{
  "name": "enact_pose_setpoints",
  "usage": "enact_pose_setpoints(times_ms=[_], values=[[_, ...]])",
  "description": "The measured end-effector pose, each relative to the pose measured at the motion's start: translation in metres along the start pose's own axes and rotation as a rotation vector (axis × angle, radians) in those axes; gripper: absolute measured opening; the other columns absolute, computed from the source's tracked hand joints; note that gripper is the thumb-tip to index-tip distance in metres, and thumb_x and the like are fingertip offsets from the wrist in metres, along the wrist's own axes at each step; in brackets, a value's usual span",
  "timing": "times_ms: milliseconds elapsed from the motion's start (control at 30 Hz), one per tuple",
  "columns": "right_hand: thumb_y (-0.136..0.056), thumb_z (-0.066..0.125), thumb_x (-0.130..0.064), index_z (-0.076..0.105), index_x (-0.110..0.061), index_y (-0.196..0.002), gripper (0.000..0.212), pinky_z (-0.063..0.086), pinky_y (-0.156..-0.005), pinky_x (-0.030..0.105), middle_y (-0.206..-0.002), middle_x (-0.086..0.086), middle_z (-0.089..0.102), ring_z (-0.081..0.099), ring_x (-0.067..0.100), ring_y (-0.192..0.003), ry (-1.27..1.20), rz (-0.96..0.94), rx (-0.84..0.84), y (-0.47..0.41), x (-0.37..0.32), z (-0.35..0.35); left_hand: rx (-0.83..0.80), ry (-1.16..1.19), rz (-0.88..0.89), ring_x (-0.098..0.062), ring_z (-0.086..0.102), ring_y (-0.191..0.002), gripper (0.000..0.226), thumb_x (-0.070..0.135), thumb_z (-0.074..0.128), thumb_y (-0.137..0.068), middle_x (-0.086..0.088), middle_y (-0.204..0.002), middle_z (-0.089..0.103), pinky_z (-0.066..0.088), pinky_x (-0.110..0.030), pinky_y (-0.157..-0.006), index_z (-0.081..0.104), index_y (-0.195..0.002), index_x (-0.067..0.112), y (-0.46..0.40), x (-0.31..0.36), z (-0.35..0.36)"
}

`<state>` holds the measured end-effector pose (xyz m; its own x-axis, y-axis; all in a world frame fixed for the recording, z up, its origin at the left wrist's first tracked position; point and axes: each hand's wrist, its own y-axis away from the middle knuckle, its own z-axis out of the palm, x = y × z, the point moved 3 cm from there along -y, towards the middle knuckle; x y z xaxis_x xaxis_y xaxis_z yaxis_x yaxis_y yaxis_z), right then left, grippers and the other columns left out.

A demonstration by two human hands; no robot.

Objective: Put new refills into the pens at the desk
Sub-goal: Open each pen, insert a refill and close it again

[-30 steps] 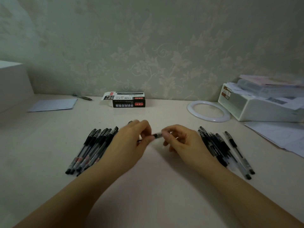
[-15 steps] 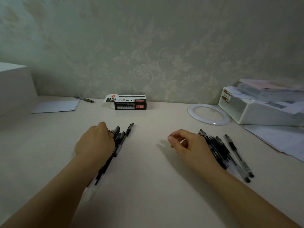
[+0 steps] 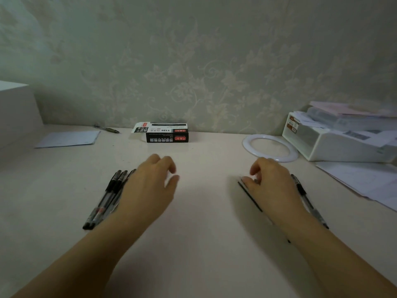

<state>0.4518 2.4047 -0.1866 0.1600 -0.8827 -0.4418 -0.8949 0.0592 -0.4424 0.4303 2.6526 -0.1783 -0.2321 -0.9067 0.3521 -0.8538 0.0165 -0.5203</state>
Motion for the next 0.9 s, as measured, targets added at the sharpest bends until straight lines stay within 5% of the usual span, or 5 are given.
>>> enact_pose_setpoints(times_ms=[100,233,700,900], values=[[-0.091,0.067,-0.030,0.056,-0.010,-0.090,0.022,0.042,-0.069,0.033,-0.093,0.003,0.058,0.053,0.020,-0.082,0.127,0.094,-0.084,-0.001,0.012,-0.004,-0.147,0.085,0.128,0.001,0.046,-0.065,0.005,0.034,0.059,-0.090,0.013,-0.079,0.051,0.033,-0.014,-0.059,0.059,-0.089,0.029,0.008,0.015,0.014],[-0.094,0.060,-0.033,0.050,-0.015,-0.085,0.022,0.033,-0.066,0.028,-0.088,-0.001,0.051,0.046,0.016,-0.080,0.233,0.110,-0.140,0.001,0.014,-0.001,-0.269,0.145,0.179,-0.002,0.048,-0.064,0.005,0.034,0.058,-0.090,0.013,-0.081,0.053,0.034,-0.012,-0.058,0.061,-0.088,0.031,0.012,0.021,0.025],[-0.099,0.049,-0.029,0.041,-0.016,-0.075,0.028,0.035,-0.062,0.029,-0.078,-0.001,0.049,0.049,0.018,-0.073,0.355,0.086,-0.158,0.001,0.012,-0.002,-0.307,0.182,0.185,-0.005,0.050,-0.067,0.009,0.033,0.059,-0.090,0.011,-0.078,0.056,0.038,-0.013,-0.060,0.063,-0.083,0.030,0.013,0.018,0.027],[-0.102,0.043,-0.033,0.051,-0.009,-0.094,0.026,0.039,-0.054,0.032,-0.074,0.004,0.059,0.052,0.019,-0.063,0.167,0.139,0.004,-0.005,0.001,-0.016,-0.288,0.200,0.203,-0.001,0.050,-0.069,0.009,0.032,0.058,-0.091,0.012,-0.078,0.057,0.036,-0.009,-0.061,0.065,-0.085,0.029,0.014,0.020,0.026]])
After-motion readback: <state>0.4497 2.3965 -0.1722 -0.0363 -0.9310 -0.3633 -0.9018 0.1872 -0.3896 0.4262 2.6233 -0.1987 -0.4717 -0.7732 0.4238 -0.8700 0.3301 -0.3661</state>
